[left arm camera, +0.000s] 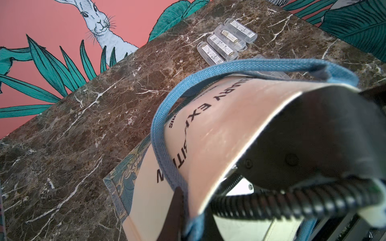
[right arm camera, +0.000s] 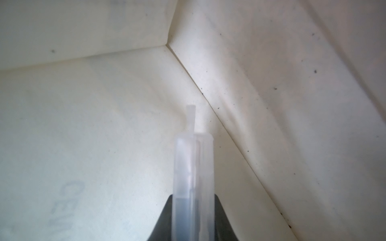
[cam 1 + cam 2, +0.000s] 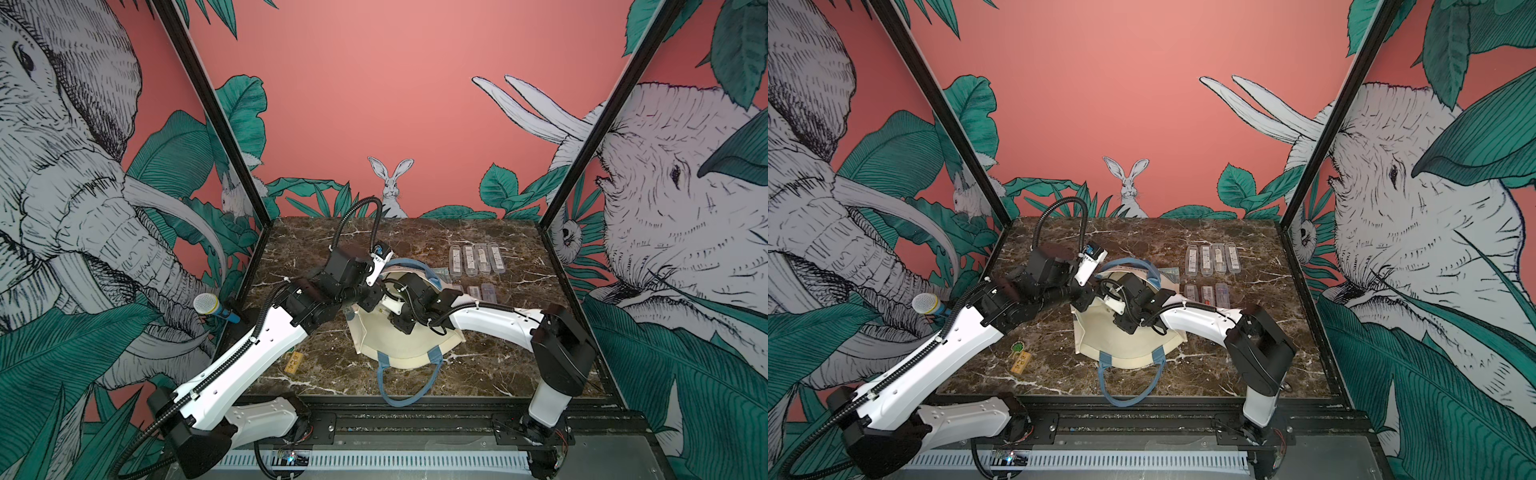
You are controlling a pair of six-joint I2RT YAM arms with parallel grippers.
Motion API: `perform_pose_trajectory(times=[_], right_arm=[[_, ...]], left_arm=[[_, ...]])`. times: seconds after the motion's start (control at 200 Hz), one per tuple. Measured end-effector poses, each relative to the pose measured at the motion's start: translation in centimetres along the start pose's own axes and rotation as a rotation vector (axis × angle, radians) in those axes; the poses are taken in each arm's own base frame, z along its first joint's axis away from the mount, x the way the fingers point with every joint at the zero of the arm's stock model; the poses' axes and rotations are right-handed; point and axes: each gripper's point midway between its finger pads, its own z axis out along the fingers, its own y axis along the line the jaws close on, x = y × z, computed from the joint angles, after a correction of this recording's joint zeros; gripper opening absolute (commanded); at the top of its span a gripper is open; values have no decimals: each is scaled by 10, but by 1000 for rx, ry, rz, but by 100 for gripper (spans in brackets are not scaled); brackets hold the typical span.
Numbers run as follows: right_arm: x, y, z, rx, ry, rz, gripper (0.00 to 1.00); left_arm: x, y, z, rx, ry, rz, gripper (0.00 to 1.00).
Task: Take out the compass set from the canvas bag
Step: Pick up the compass set from the canvas bag.
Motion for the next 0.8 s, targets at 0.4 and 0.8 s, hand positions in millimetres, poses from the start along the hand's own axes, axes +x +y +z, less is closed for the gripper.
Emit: perform_pose_trajectory(times=[0.4,0.8], right_arm=[[-28,44,-79,-143,-130,-60,1],[-34,5,-208,3,-278,155,0]], left_arm=[[4,8,8,-57,27,-14,0],[4,13,9,-91,9,-44,0]])
